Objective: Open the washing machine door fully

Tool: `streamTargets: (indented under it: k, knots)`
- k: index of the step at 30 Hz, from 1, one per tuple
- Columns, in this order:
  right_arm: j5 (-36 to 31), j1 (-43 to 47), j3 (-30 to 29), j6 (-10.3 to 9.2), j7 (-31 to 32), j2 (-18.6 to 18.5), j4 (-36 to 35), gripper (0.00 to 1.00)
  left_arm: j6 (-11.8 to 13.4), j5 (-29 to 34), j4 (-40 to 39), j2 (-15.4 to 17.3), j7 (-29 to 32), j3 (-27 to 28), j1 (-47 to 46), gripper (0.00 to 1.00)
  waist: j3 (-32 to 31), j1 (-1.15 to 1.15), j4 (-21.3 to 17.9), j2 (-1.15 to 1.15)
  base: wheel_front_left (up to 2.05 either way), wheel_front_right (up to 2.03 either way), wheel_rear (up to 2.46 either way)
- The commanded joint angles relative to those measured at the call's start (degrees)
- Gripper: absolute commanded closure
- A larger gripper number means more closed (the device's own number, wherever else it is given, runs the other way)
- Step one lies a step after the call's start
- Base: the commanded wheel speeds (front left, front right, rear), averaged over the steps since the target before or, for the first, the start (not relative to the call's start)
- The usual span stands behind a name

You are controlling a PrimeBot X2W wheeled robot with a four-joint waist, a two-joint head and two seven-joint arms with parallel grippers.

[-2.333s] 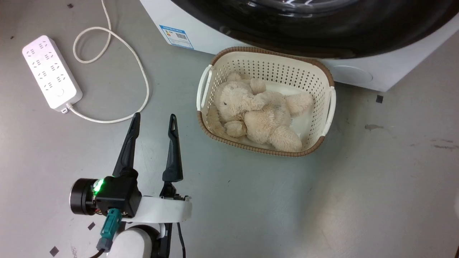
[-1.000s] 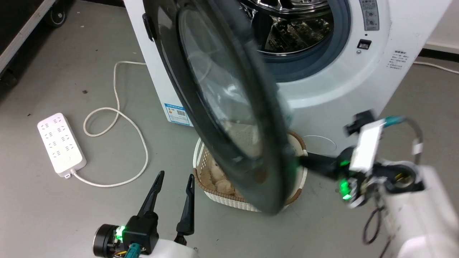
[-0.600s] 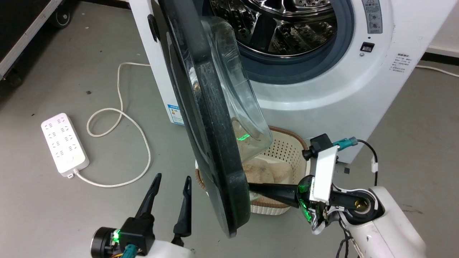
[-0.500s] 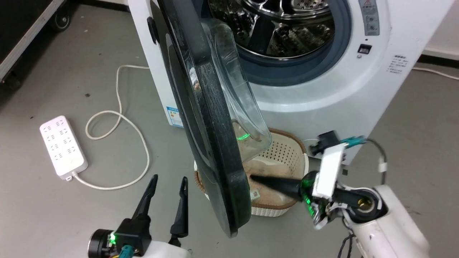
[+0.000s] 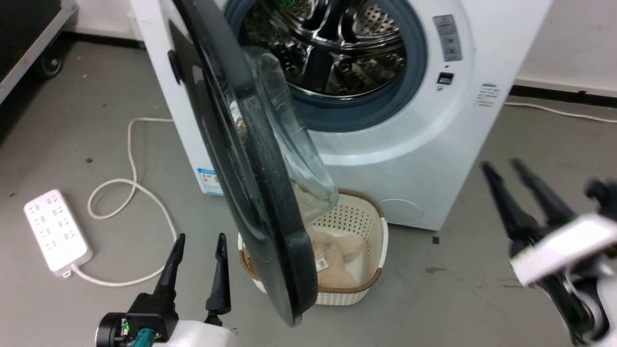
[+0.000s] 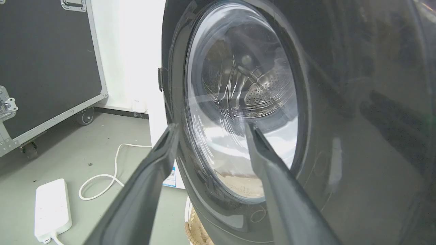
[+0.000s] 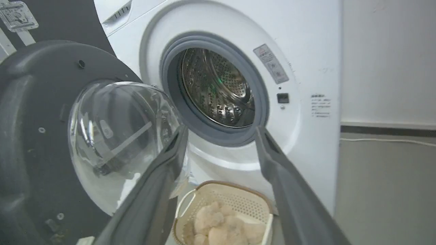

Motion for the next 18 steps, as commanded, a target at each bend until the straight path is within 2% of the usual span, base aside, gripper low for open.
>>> streamTargets:
  k: [1, 5, 9, 13, 18]
  knots:
    - [-4.1, 2.3, -0.8, 0.05, -3.8, -0.7, -0.4, 0.0, -0.3, -0.2, 0.0, 0.1, -0.3, 0.4, 1.1, 0.0, -0.6, 0.0, -0.8, 0.0, 0.0, 0.0, 0.0]
    - [-18.0, 8.1, -6.9, 0.05, -13.8, 2.3, -1.0, 0.0, -0.9, -0.3, 0.2, 0.1, -0.3, 1.2, 2.0, 0.0, -1.5, 0.0, -1.9, 0.0, 0.0, 0.0, 0.0]
    - [-28.4, 14.4, -11.9, 0.05, -16.3, 9.1, -3.5, 0.0, -1.6, -0.4, 0.5, 0.1, -0.3, 2.0, 3.0, 0.0, -1.9, 0.0, -3.1, 0.0, 0.0, 0.0, 0.0]
    - [-34.6, 19.9, -14.1, 0.05, -17.1, 14.6, -5.3, 0.0, -2.0, -0.3, 0.5, 0.1, -0.3, 2.9, 3.7, 0.0, -1.8, 0.0, -4.0, 0.0, 0.0, 0.0, 0.0]
    - [-38.0, 23.6, -13.7, 0.05, -17.7, 16.4, -5.1, 0.0, -2.5, 0.0, 0.9, 0.1, -0.3, 3.8, 4.0, 0.0, -1.5, 0.0, -4.6, 0.0, 0.0, 0.0, 0.0]
